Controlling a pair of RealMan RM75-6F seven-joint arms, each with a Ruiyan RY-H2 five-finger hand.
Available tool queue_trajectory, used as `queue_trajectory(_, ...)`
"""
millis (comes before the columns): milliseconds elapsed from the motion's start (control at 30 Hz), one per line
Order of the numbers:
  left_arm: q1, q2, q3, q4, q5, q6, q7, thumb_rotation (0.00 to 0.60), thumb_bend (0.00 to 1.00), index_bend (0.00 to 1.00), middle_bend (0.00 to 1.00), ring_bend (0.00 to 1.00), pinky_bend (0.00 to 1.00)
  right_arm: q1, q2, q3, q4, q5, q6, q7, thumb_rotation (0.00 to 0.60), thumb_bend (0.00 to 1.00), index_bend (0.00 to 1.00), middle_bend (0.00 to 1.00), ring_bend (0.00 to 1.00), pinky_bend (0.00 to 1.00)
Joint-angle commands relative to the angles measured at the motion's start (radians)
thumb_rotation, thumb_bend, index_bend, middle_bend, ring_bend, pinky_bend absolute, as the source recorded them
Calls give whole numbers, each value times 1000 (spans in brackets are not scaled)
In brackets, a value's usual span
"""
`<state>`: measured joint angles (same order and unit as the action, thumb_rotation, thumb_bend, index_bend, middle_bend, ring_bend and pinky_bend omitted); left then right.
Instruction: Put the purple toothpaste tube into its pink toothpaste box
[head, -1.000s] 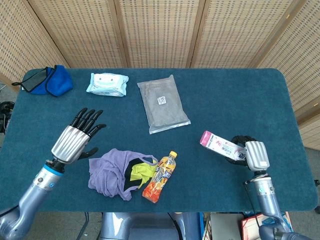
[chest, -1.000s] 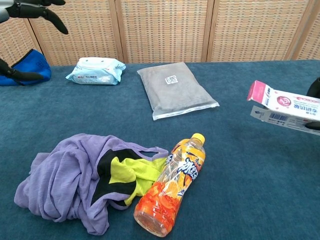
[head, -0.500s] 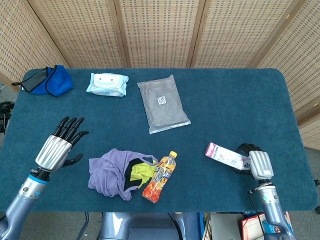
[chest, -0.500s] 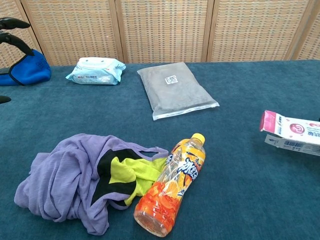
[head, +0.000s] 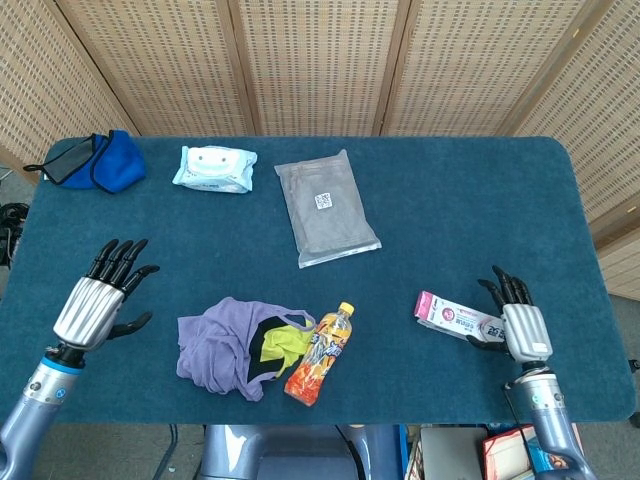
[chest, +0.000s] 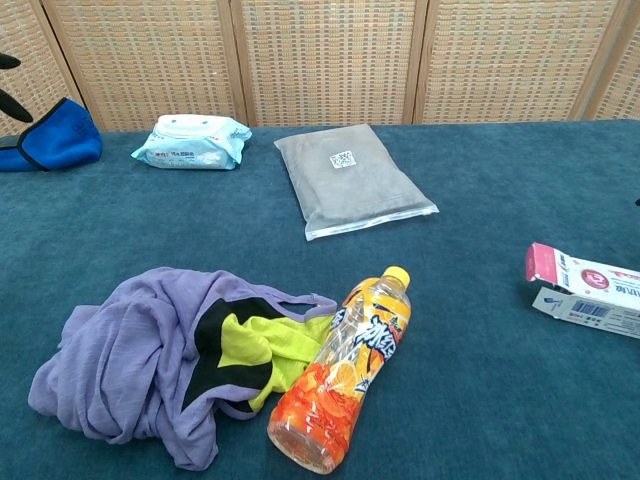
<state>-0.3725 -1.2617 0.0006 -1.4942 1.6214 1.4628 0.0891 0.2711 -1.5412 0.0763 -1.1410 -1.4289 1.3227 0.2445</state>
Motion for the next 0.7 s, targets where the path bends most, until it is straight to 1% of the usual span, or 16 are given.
queue_trajectory(33, 17, -3, -1, 9, 2, 20, -11, 600, 229, 221, 0, 0, 0, -12, 16, 5, -24, -35, 60, -5, 600, 67, 148, 0, 0, 0)
queue_trajectory(167, 51, -9, 5, 21, 5, 58, 16, 600, 229, 184, 0, 0, 0, -22, 34, -1, -37, -106, 157, -52, 600, 67, 148, 0, 0, 0)
queue_trajectory(233, 78, -16, 18, 24, 10, 81, 36, 600, 229, 161, 0, 0, 0, -28, 41, -6, -32, -155, 221, -106, 600, 66, 142, 0, 0, 0)
queue_trajectory(300, 105, -20, 34, 32, 13, 96, 44, 600, 230, 129, 0, 0, 0, -35, 41, -10, -20, -191, 271, -140, 600, 66, 112, 0, 0, 0)
queue_trajectory(333, 112, -21, 38, 35, 11, 98, 46, 600, 229, 78, 0, 0, 0, -37, 41, -10, -19, -197, 280, -148, 600, 66, 96, 0, 0, 0)
queue_trajectory(400, 128, -22, 46, 40, 4, 99, 46, 600, 230, 13, 0, 0, 0, -41, 47, -14, -22, -203, 287, -163, 600, 66, 50, 0, 0, 0)
queue_trajectory(433, 138, -23, 53, 42, -4, 95, 44, 600, 230, 0, 0, 0, 0, -45, 53, -18, -30, -205, 286, -171, 600, 66, 30, 0, 0, 0)
queue_trajectory(533, 159, -21, 67, 42, -16, 88, 49, 600, 229, 0, 0, 0, 0, -50, 76, -28, -58, -206, 275, -195, 600, 66, 12, 0, 0, 0)
queue_trajectory(700, 195, -46, 70, 57, -3, 125, 89, 600, 229, 0, 0, 0, 0, -60, 112, -36, -110, -213, 274, -238, 600, 66, 9, 0, 0, 0)
